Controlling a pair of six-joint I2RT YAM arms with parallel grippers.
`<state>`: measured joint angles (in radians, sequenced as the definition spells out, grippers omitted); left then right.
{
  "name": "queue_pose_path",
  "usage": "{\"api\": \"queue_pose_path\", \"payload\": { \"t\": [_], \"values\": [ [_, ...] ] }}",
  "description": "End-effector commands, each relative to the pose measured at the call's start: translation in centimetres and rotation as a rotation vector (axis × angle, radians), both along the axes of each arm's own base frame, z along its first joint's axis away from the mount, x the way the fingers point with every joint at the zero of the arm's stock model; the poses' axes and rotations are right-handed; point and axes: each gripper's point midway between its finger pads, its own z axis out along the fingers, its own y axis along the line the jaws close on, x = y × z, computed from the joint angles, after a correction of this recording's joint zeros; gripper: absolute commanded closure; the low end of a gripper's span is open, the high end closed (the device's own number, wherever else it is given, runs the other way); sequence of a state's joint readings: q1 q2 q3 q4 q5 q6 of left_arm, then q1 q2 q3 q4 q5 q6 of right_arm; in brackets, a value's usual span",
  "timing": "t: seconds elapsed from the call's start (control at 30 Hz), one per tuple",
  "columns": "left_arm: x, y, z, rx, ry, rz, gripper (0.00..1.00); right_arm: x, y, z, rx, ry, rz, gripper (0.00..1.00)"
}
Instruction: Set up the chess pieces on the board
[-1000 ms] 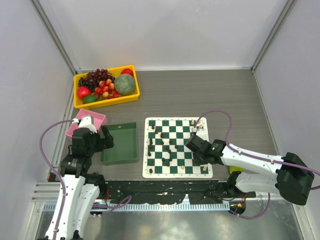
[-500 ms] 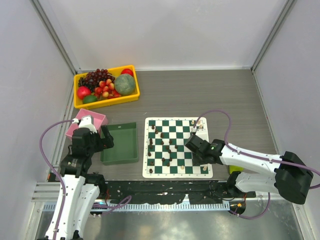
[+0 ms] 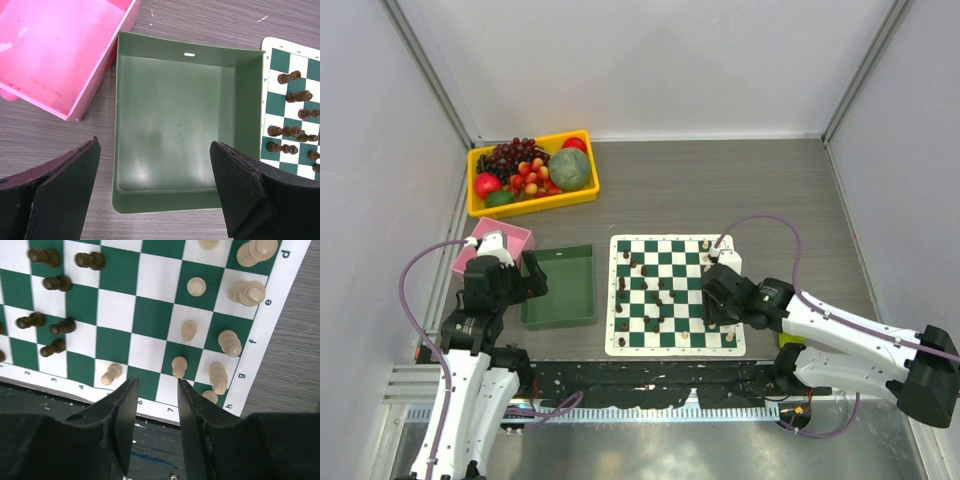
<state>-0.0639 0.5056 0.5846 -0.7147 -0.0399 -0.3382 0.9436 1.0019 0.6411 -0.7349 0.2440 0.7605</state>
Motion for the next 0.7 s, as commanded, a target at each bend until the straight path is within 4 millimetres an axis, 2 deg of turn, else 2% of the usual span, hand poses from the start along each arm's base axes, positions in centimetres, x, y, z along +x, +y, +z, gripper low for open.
{"api": "queue_pose_path", "payload": {
  "t": [0.0,0.07,0.3,0.47,0.67],
  "values": [
    [0.8,-0.2,2.1,-0.012,-0.074,-0.005,0.01,0.5,2.2,2.8,0.101,-0.04,0.049,0.55],
    [0.7,-0.2,2.1,-0.012,-0.075,-0.005,0.01,0.5,3.1,2.9,0.129,-0.034,0.069,0.54],
    [0.7,-0.1,2.2,-0.011,-0.082,-0.001,0.01,-0.4,5.4,0.9,0.112,0.032,0.13,0.53],
    [0.7,-0.1,2.2,-0.01,-0.082,0.0,0.01,-1.0,7.1,0.5,0.113,0.04,0.17,0.53],
    [0.7,-0.1,2.2,-0.009,-0.079,0.001,0.01,-1.2,7.7,-0.4,0.081,0.062,0.184,0.53]
  ]
}}
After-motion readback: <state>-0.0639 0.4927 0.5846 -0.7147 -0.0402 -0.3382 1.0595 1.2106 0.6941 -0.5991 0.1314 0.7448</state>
